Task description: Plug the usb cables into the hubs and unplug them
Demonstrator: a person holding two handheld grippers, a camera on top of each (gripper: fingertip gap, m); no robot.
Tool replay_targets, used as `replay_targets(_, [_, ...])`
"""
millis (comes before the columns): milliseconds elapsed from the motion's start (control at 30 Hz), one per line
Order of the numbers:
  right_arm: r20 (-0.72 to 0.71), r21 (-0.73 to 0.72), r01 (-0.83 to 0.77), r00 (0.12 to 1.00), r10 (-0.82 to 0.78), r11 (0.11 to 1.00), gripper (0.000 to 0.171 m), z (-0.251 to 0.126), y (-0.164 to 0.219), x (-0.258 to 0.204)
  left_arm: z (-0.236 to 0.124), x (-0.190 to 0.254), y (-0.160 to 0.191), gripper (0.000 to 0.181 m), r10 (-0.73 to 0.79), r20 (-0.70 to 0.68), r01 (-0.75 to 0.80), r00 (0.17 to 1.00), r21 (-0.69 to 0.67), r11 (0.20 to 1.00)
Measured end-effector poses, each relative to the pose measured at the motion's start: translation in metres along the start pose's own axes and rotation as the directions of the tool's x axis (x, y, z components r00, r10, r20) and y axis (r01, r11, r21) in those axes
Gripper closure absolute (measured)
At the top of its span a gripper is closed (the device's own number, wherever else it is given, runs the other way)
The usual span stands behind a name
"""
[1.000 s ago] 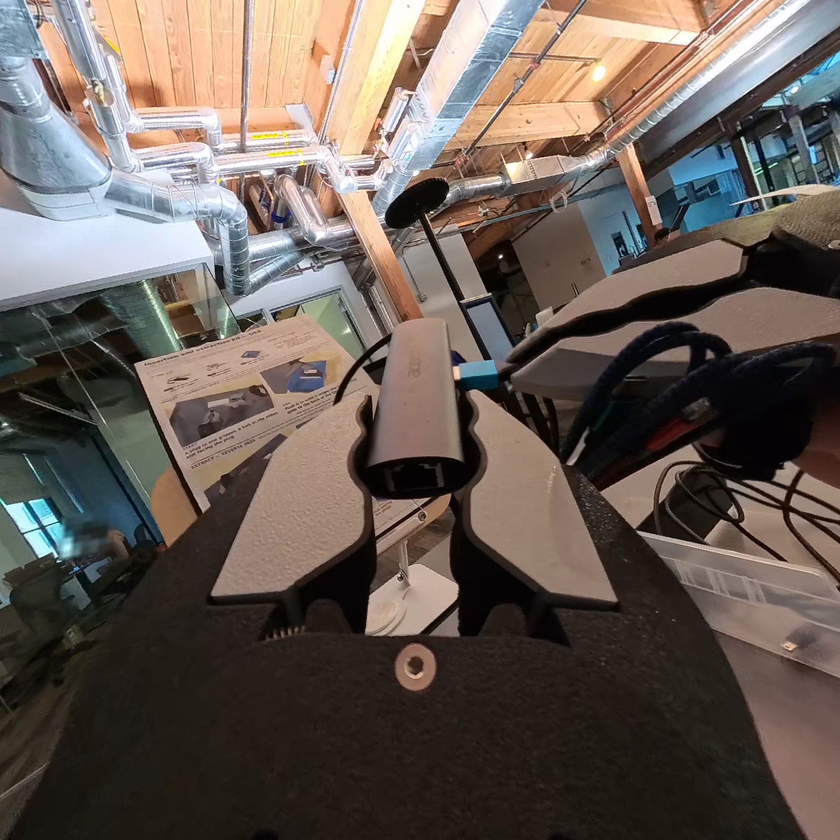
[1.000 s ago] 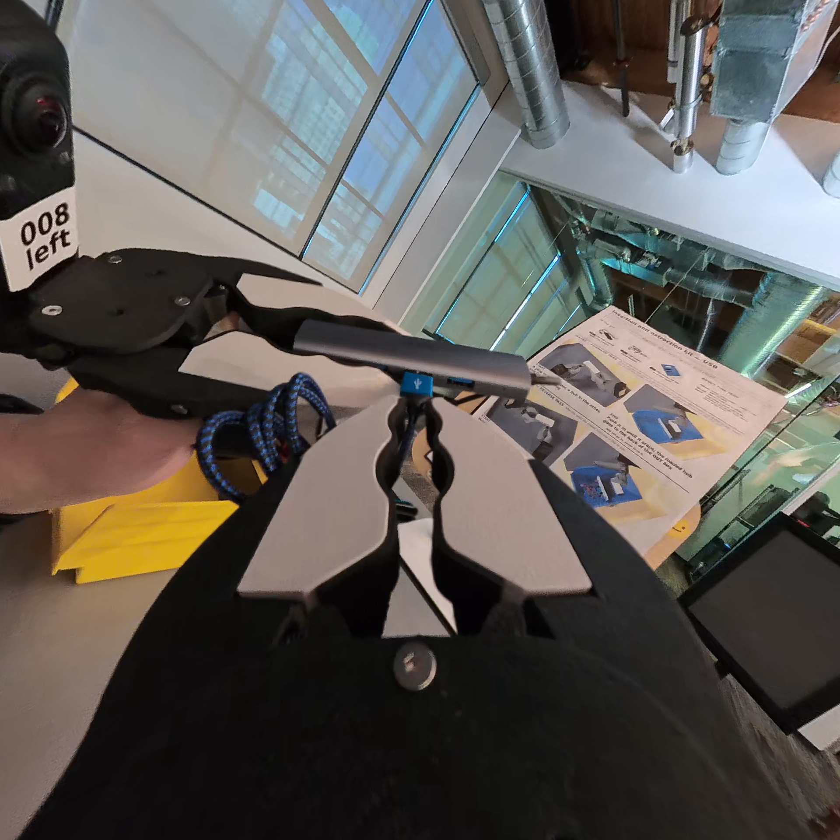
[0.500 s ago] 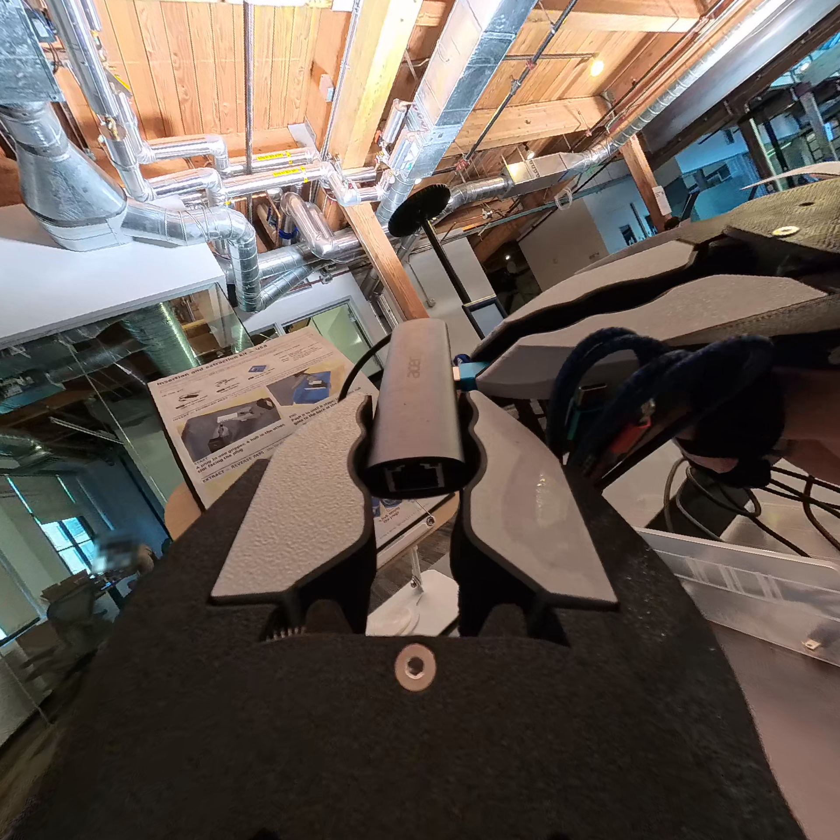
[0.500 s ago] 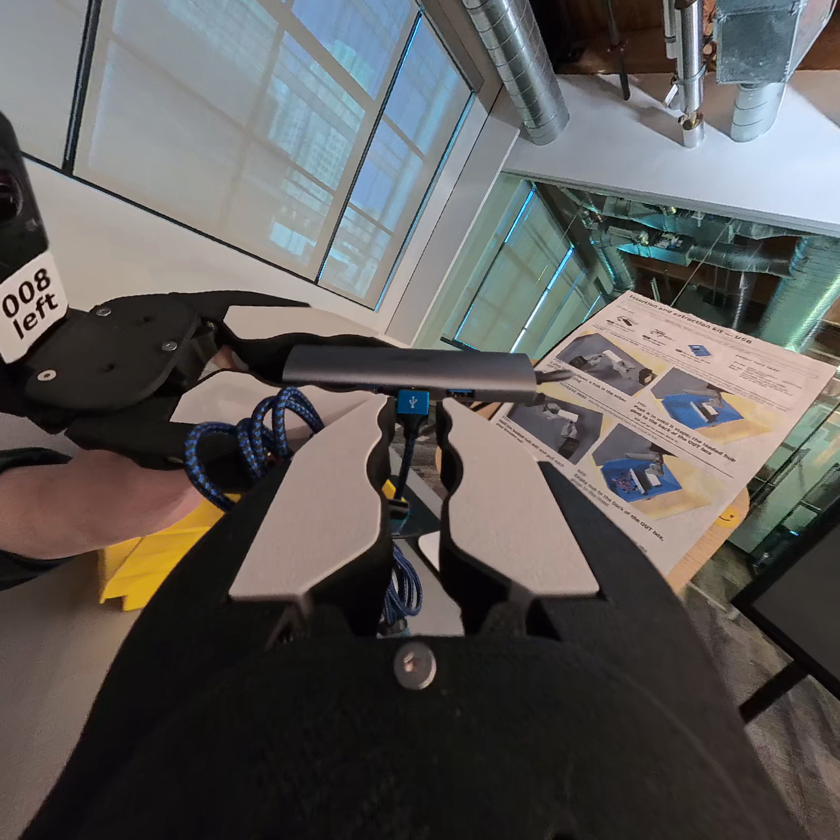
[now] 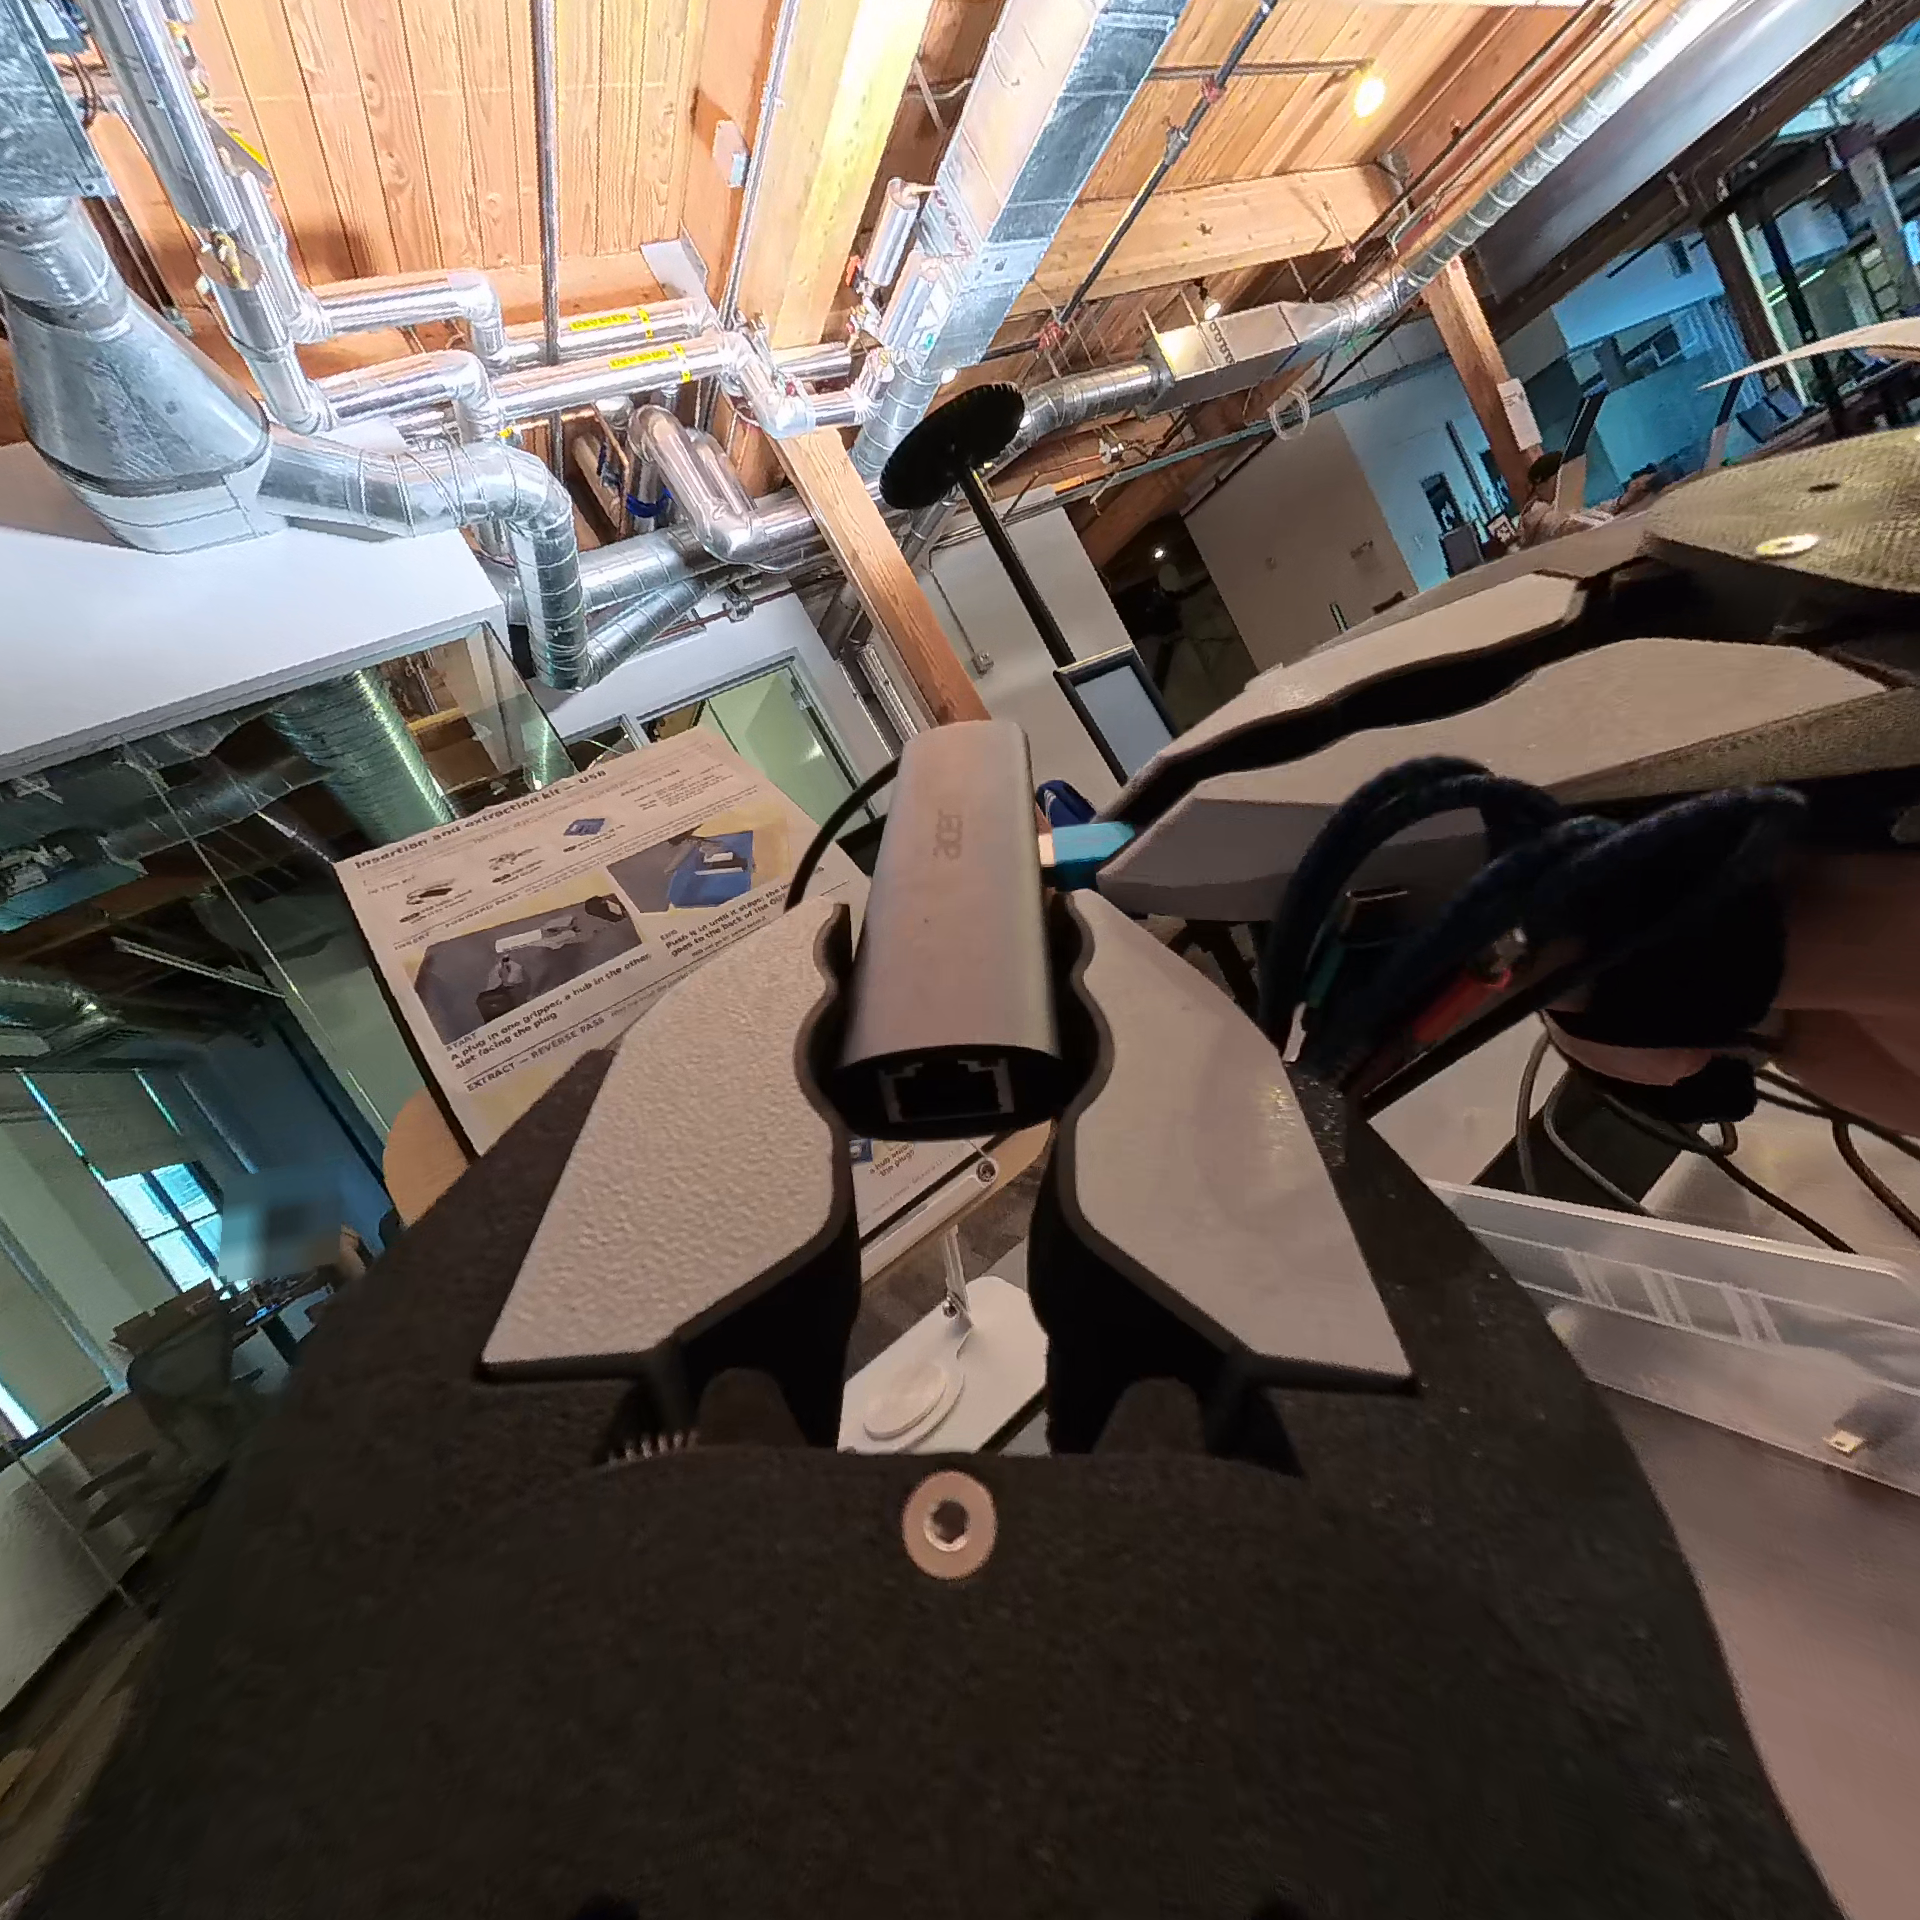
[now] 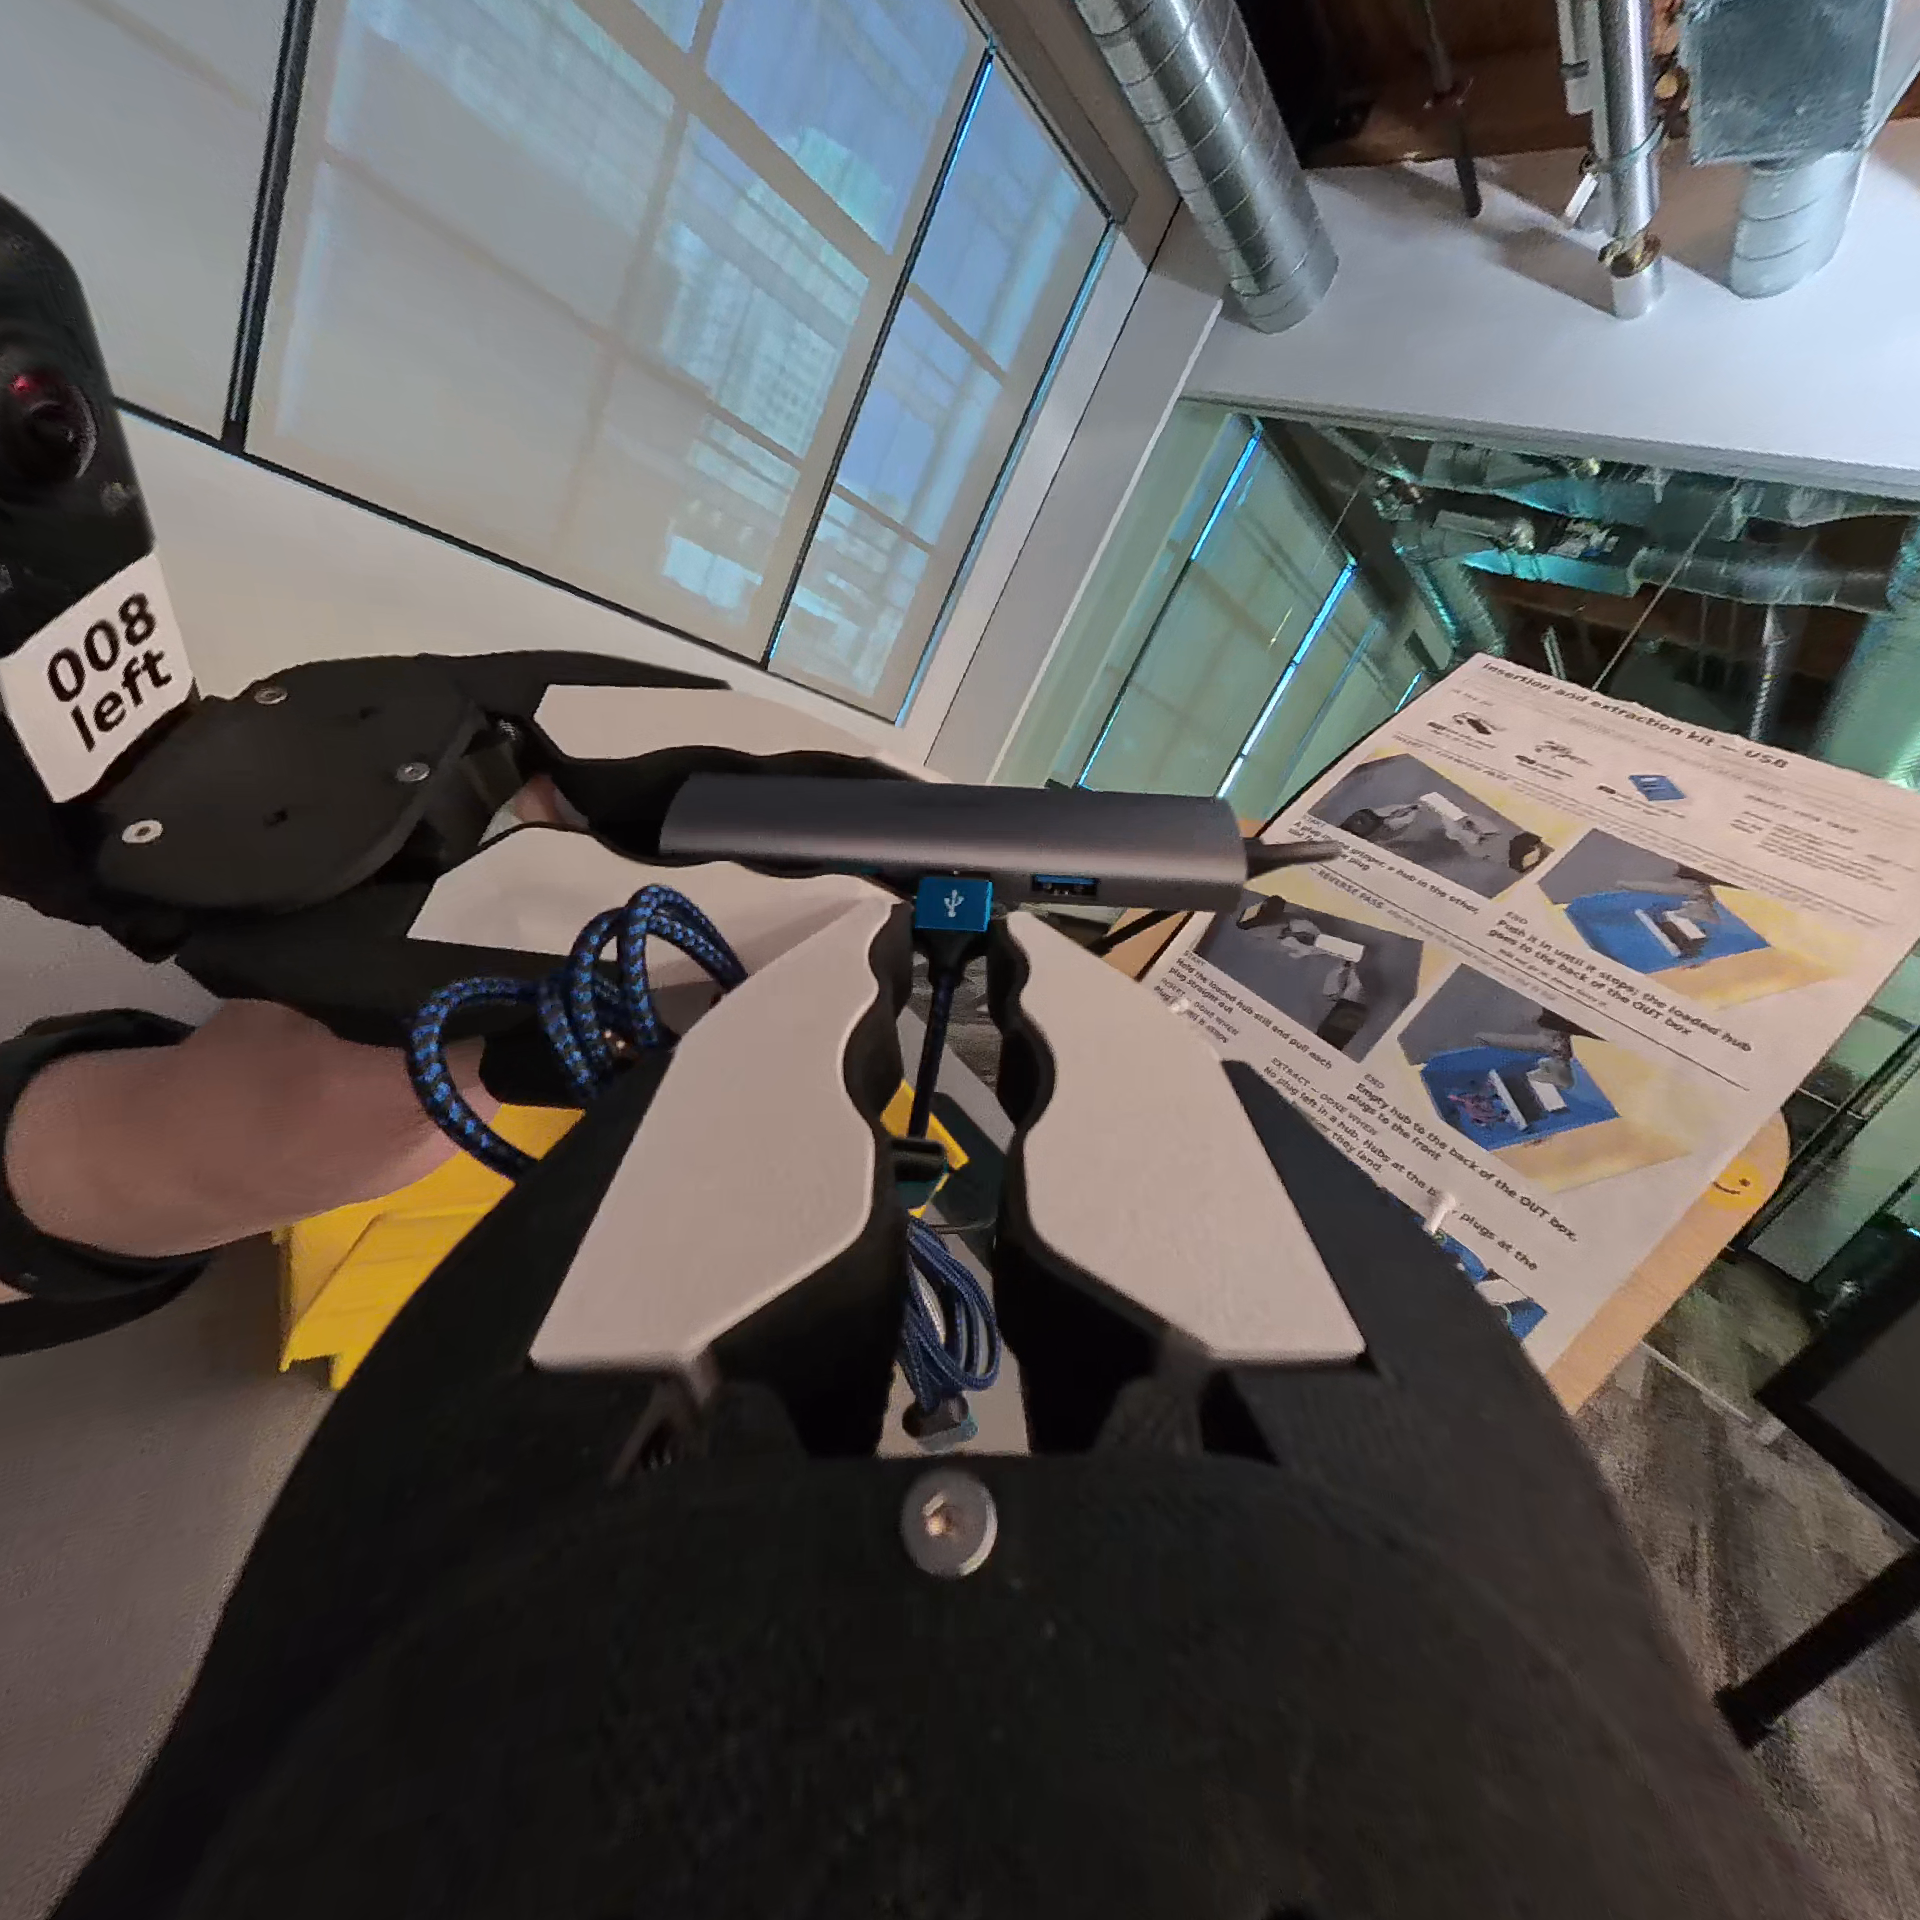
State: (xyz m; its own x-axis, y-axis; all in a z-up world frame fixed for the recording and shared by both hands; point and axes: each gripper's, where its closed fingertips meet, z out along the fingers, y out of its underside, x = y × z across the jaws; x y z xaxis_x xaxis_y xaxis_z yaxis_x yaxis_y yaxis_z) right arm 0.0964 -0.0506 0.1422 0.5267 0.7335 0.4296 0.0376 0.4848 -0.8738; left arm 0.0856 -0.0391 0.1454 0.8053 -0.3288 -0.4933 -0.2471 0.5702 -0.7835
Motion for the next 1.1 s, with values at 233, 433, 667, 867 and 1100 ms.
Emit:
replay_targets(233, [-0.027, 0.014, -0.008, 1.0, 0.008, 1.0, 0.157, 0.001, 0.002, 0.001, 0.003, -0.002, 0.003, 0.145, -0.008, -0.007, 0.008, 1.0, -0.027, 1.0])
replay_targets(433, [-0.054, 0.02, -0.025, 0.998, 0.026, 1.0, 0.157, 0.002, 0.003, 0.002, 0.005, -0.003, 0.005, 0.145, -0.014, -0.013, 0.013, 1.0, -0.033, 0.999])
replay_targets(667, [-0.06, 0.016, -0.022, 0.998, 0.023, 1.0, 0.157, 0.002, 0.004, 0.003, 0.006, -0.002, 0.007, 0.145, -0.017, -0.036, 0.016, 0.999, -0.035, 0.999])
replay_targets(867, [-0.045, 0.025, 0.006, 0.999, -0.005, 1.0, 0.157, -0.002, -0.003, 0.001, 0.005, 0.0, 0.0, 0.145, -0.028, -0.074, 0.025, 0.997, -0.049, 0.999])
replay_targets(1100, [-0.053, 0.051, -0.025, 0.998, 0.027, 0.998, 0.157, -0.007, -0.012, -0.004, 0.001, -0.03, 0.001, 0.145, 0.017, 0.103, -0.01, 0.995, -0.073, 0.997])
